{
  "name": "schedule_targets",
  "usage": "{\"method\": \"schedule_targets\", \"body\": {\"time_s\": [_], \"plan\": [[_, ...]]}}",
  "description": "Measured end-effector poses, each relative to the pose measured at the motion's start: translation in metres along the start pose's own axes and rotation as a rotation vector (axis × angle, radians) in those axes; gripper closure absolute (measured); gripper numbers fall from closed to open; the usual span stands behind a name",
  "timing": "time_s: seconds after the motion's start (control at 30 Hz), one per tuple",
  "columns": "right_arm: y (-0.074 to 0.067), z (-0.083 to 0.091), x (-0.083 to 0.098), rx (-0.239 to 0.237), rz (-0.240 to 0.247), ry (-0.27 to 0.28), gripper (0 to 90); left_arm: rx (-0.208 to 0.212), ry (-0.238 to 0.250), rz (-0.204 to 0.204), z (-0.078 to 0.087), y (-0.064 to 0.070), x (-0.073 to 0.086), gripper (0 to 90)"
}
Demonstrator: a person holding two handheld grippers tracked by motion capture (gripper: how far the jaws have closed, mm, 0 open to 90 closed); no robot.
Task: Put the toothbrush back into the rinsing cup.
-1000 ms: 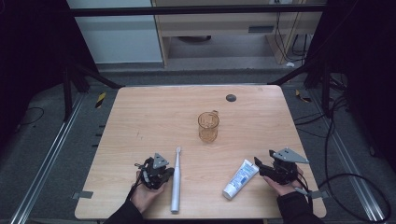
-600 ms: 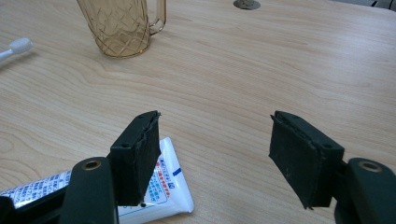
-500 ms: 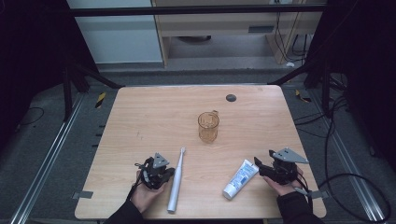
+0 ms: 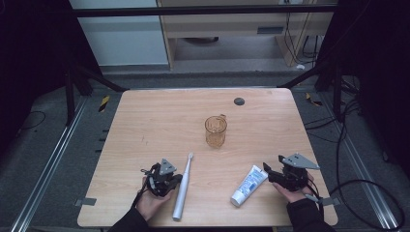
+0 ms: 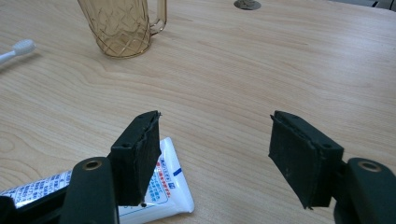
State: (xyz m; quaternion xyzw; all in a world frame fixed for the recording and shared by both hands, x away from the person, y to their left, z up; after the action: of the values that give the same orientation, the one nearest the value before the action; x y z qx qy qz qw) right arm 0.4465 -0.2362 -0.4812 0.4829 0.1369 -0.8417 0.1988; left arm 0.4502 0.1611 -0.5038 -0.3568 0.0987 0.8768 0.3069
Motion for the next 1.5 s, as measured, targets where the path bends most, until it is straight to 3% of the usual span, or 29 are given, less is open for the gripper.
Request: {"method": "schedule_targets", "body": {"time_s": [0.67,0.77,0.87,1.0,1.13,1.23,1.3,1.5], "plan": [[0.000,-0.001,0.000,0.000,0.007,-0.003,33.6,0.008,0.001,-0.016,-0.001,0.003,-0.002,88.9],[0.000,0.000,0.000,0.000,0.006,-0.002,33.6,0.005,0.018,0.006,0.004,-0.001,-0.003,87.6],[0.001,0.001,0.000,0.002,0.000,-0.002,33.6,0.008,0.045,0.043,0.012,-0.008,-0.008,81.4],[0.001,0.002,0.001,0.004,0.003,0.000,33.6,0.005,0.073,0.047,0.019,-0.011,-0.012,70.3],[0.003,0.003,0.001,0.008,-0.002,0.000,33.6,-0.035,0.095,0.056,0.027,-0.013,-0.019,55.6],[0.003,0.003,0.001,0.006,-0.007,-0.001,33.6,-0.045,0.107,0.067,0.029,-0.014,-0.020,50.5],[0.004,0.003,0.001,0.009,-0.001,0.001,33.6,-0.076,0.107,0.069,0.030,-0.014,-0.022,42.0],[0.002,0.002,0.002,0.007,-0.002,-0.006,33.5,-0.088,0.120,0.062,0.033,-0.010,-0.026,36.5]]}}
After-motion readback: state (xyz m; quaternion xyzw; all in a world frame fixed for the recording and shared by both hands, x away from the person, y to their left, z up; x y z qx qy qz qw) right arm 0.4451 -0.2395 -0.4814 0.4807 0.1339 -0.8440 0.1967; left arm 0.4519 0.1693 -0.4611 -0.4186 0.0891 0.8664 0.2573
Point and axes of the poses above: each handheld gripper's, and its own axes: z roughly backward along the jaws, x roughly out of its underside, y roughly to its right, the point moved 2 cm from there along -z, roughly forward along the jaws, and after that the axes turned 5 degrees about -x, right-handed, at the moved point
